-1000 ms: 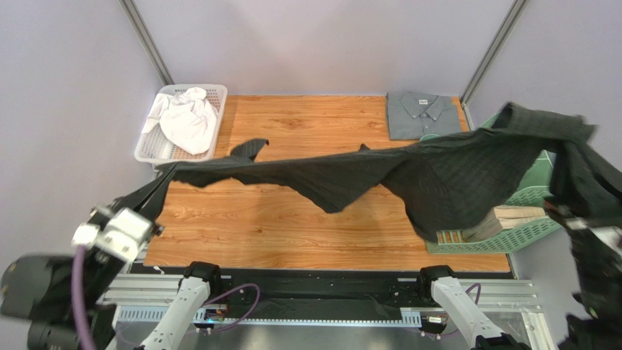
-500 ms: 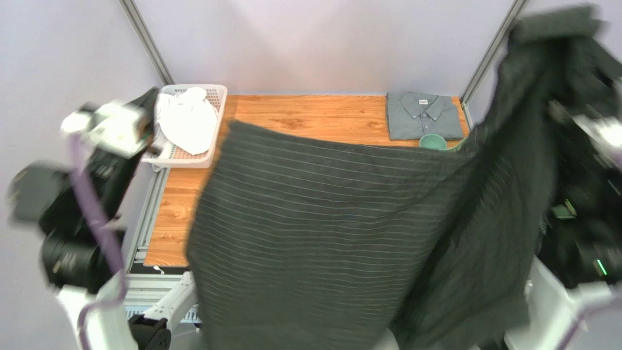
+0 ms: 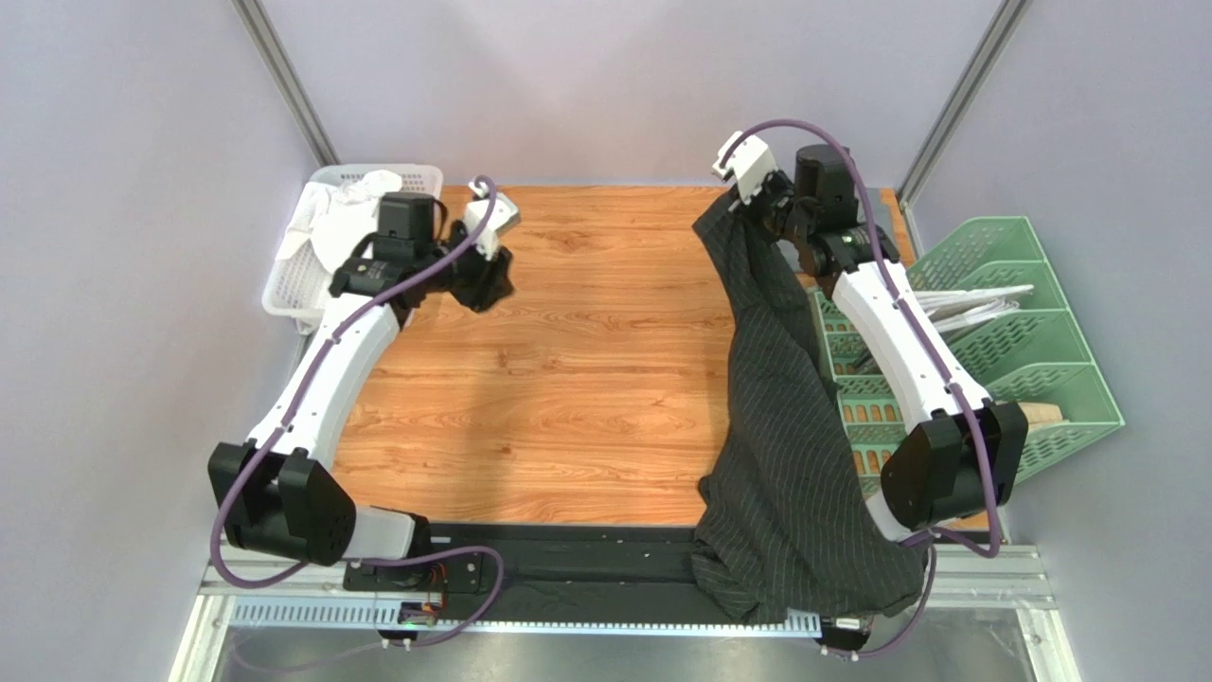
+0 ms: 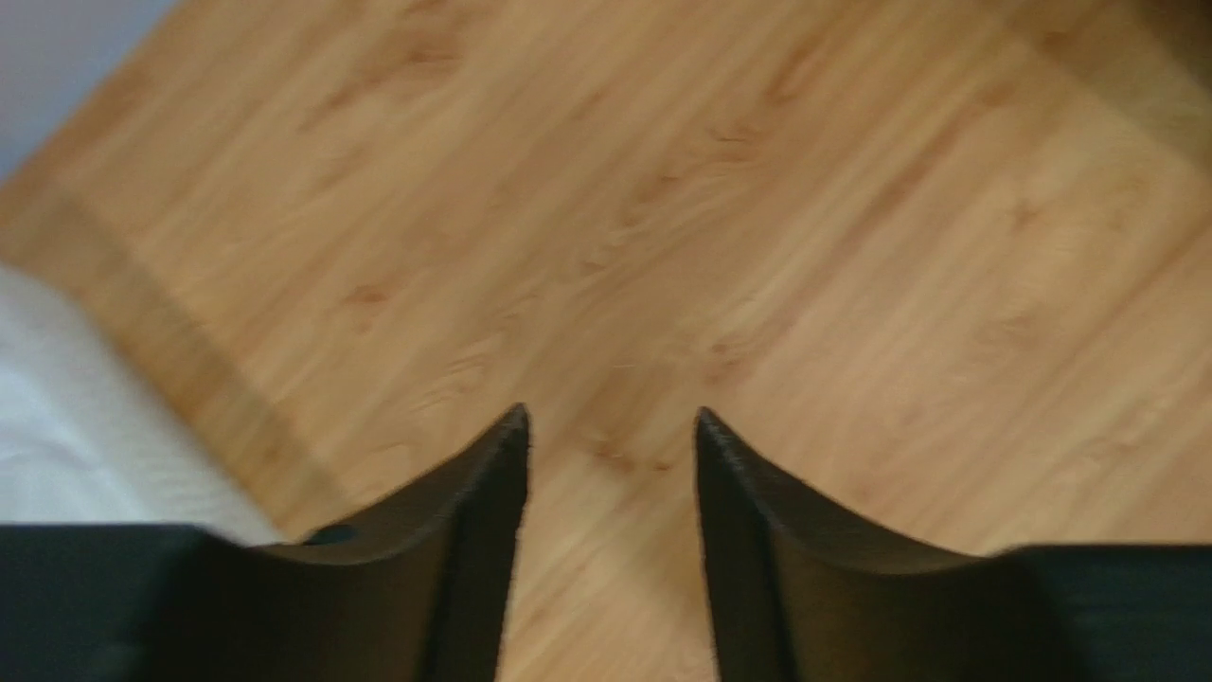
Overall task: Fold and stack the long sleeve shirts
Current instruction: Flatten the shirt out
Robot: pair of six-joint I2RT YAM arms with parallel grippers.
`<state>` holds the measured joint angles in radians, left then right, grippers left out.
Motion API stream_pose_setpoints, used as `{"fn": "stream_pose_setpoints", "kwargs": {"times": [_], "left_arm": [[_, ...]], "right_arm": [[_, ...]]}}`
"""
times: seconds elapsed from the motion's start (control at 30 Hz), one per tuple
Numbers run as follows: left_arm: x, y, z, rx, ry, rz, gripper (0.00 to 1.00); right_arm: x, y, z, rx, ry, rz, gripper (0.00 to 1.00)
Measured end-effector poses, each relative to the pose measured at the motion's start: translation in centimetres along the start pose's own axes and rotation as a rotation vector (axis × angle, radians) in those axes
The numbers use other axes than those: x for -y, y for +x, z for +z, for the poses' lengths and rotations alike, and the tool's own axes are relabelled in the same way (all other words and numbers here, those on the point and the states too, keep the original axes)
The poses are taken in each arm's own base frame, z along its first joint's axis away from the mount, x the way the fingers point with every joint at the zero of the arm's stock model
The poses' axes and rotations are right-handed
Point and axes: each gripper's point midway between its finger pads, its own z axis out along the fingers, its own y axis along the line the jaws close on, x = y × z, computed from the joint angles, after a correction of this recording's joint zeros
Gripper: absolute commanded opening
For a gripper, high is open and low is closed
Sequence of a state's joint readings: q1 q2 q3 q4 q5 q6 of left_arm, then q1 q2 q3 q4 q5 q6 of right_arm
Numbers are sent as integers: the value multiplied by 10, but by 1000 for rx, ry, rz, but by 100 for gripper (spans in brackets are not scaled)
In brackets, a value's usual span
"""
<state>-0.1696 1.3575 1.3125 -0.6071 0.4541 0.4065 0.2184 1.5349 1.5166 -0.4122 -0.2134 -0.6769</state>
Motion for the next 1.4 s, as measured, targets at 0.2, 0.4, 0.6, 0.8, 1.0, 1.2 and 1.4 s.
{"fn": "stream_pose_setpoints", "kwargs": {"times": [0.2,0.4,0.6,0.8,1.0,1.2,1.4], "left_arm": [[112,20,26,-20,362,-72,68],[223,55,40,-92,655,-310,61],[315,39,69,-51,901,-363,61],[372,38,109,-63,1037,-370,73],[386,47,134,-55,1097,-425,76],[406,46,133,-37,1183,-440,57],[411,40,115,-30,1230,-474,0]], "right_arm": [[-21,8,-8,-15,-20,-43,0],[-9,3,-34,-5,62,-46,0],[3,-16,-61,37,127,-29,0],[16,-35,-80,72,174,-14,0],[26,-50,-90,102,198,-12,0],[29,-54,-93,107,210,-13,0],[33,-57,-96,108,223,-13,0]]}}
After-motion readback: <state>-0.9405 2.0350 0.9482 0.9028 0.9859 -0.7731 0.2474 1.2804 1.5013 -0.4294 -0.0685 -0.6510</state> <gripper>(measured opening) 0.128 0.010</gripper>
